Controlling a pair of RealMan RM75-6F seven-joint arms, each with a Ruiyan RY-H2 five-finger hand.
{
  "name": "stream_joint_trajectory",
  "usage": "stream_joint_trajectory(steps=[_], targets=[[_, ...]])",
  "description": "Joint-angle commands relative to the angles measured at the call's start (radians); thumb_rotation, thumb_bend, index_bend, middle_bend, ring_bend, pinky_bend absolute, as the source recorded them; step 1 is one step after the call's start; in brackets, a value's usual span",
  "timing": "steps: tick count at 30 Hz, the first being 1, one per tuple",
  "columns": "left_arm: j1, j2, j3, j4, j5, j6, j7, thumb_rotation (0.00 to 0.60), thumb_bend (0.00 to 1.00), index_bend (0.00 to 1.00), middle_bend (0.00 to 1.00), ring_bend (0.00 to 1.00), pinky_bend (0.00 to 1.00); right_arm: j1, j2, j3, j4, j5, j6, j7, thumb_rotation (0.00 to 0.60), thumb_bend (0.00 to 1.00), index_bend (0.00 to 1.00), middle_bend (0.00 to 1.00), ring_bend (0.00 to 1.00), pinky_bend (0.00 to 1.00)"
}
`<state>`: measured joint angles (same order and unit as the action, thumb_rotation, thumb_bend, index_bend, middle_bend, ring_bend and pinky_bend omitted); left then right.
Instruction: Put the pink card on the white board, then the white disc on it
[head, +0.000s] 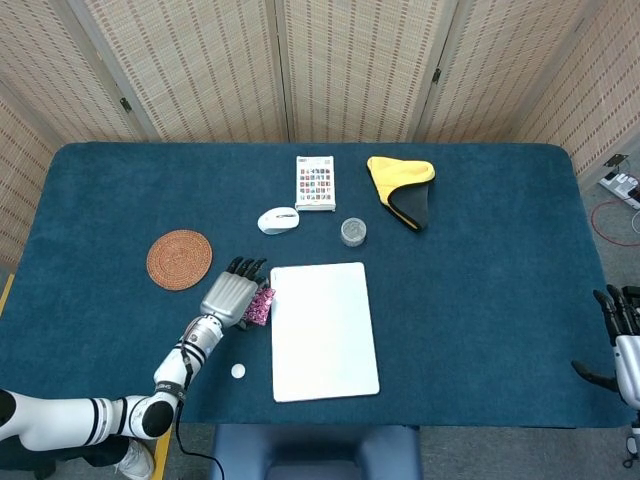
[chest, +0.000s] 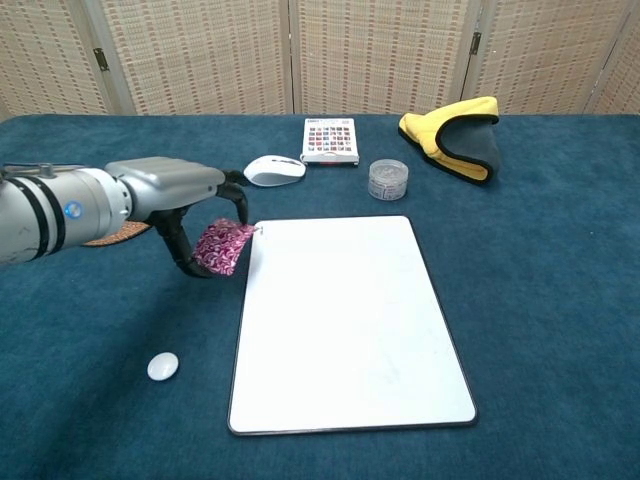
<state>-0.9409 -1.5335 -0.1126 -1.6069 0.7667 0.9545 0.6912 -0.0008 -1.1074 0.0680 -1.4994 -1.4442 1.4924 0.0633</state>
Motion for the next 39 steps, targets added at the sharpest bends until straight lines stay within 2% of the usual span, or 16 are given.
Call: stream_joint_trajectory(steps=[1,10,22,26,29,34,39], targets=[[-0.028,-0.01,-0.008,-0.021,0.014,-0.008,0.024,0.6,0.24,0.3,0.02,0.0,0.0,-0.004,0.002,-0.001,-0.002,0.001,0.004,0.0,0.6,0.04,0.03,0.05,0.13,0.0],[-0.106,-0.07,-0.004,-0.016,-0.014,-0.038,0.099,0.6,0.24,0.3,0.02,0.0,0.0,-0.021,0.007,-0.004,-0.004,0.008,0.02,0.005,0.6,0.04,0.03,0.05,0.13,0.0],[-0.125,-0.077,0.021,-0.027,-0.055,-0.019,0.116,0.6,0.23,0.17,0.02,0.0,0.0,-0.022,0.004,-0.003,0.0,0.005,0.019,0.008,0.6,0.04,0.03,0.05,0.13,0.0],[-0.105,-0.044,0.033,-0.062,-0.021,0.004,0.089,0.6,0.23,0.17,0.02,0.0,0.0,-0.02,0.004,-0.001,-0.002,0.0,0.019,0.008,0.6,0.04,0.03,0.05,0.13,0.0],[-0.081,-0.014,0.051,-0.09,0.018,0.021,0.062,0.6,0.23,0.23,0.02,0.0,0.0,-0.019,0.005,-0.002,-0.003,-0.004,0.02,0.007,0.6,0.04,0.03,0.05,0.13,0.0],[-0.025,0.044,0.1,-0.127,0.118,0.048,0.003,0.6,0.24,0.32,0.03,0.0,0.0,-0.016,0.005,-0.001,-0.005,-0.01,0.021,0.005,0.6,0.04,0.03,0.05,0.13,0.0],[0.03,0.093,0.148,-0.152,0.23,0.081,-0.046,0.6,0.24,0.34,0.05,0.01,0.0,-0.01,0.003,-0.002,-0.01,-0.021,0.02,-0.001,0.6,0.04,0.03,0.05,0.13,0.0]])
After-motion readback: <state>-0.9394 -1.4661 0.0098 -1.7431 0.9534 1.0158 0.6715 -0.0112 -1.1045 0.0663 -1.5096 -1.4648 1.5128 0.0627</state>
